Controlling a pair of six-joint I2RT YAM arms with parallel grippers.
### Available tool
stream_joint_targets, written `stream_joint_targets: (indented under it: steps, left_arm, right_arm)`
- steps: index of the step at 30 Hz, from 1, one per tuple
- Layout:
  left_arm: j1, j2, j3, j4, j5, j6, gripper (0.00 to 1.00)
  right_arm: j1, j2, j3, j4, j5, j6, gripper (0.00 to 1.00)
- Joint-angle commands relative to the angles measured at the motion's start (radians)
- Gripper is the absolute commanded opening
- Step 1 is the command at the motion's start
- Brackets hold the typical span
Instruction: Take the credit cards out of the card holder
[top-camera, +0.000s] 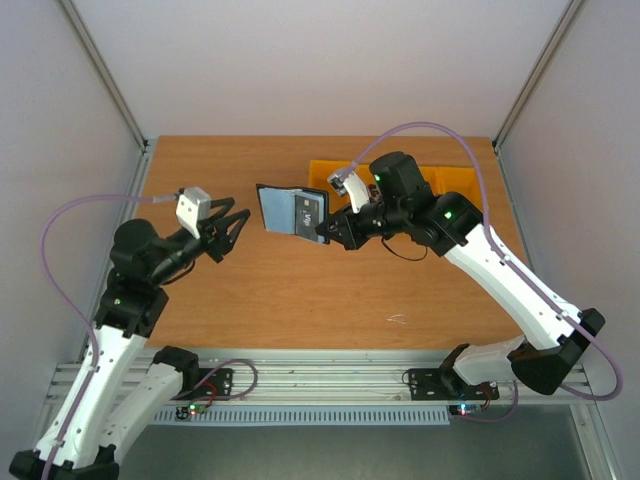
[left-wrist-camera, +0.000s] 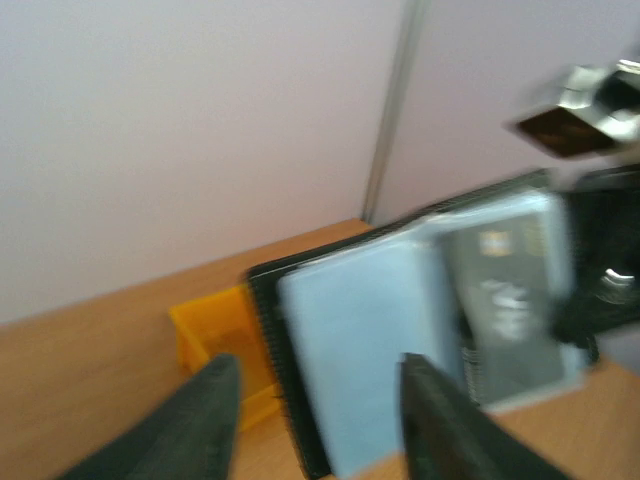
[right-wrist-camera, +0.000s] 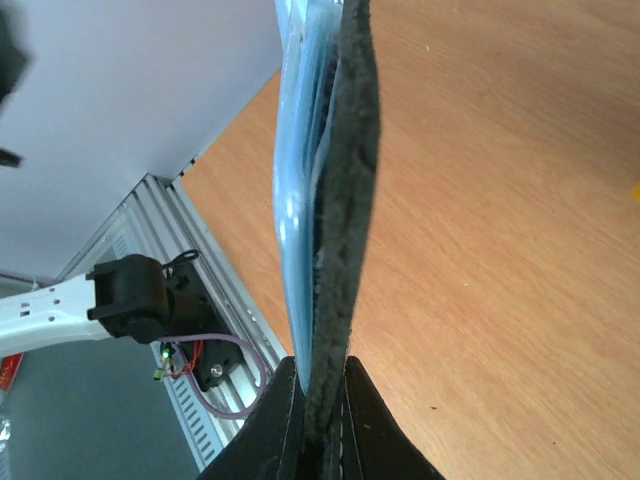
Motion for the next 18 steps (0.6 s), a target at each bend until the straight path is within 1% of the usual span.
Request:
stream_joint_targets:
  steps: [1, 2, 3, 5, 7, 10, 12, 15, 18]
  left_arm:
    - [-0.015, -0.014, 0.038, 0.158, 0.492, 0.015, 0.35]
    - [-0.028, 0.010, 0.037, 0.207, 0.545, -0.100, 0.35]
    - [-0.036, 0.033, 0.038, 0.210, 0.561, -0.212, 0.35]
    - [-0.040, 0.066, 0.040, 0.165, 0.538, -0.292, 0.35]
    - [-0.039, 0.079, 0.039, 0.115, 0.492, -0.317, 0.34]
    - [-0.039, 0.090, 0.039, 0.089, 0.435, -0.368, 0.33]
    - [-0.038, 0.098, 0.043, 0.071, 0.417, -0.403, 0.31]
    - [-0.033, 0.105, 0.046, 0.053, 0.403, -0.452, 0.26]
    - [-0.029, 0.109, 0.046, 0.048, 0.400, -0.473, 0.24]
  right_arm:
    - [0.044, 0.022, 0.064, -0.025, 0.019, 0.000, 0.01]
    - [0.055, 0.025, 0.070, -0.016, -0.006, -0.019, 0.01]
    - [0.065, 0.025, 0.073, -0.007, -0.047, -0.031, 0.01]
    - [0.078, 0.021, 0.073, 0.015, -0.106, -0.054, 0.01]
    - [0.084, 0.013, 0.066, 0.039, -0.155, -0.066, 0.01]
    - [0.089, 0.003, 0.062, 0.052, -0.200, -0.082, 0.01]
    - [0.091, -0.008, 0.056, 0.063, -0.219, -0.090, 0.01]
    - [0.092, -0.032, 0.042, 0.089, -0.240, -0.097, 0.01]
    - [0.092, -0.045, 0.044, 0.091, -0.261, -0.106, 0.01]
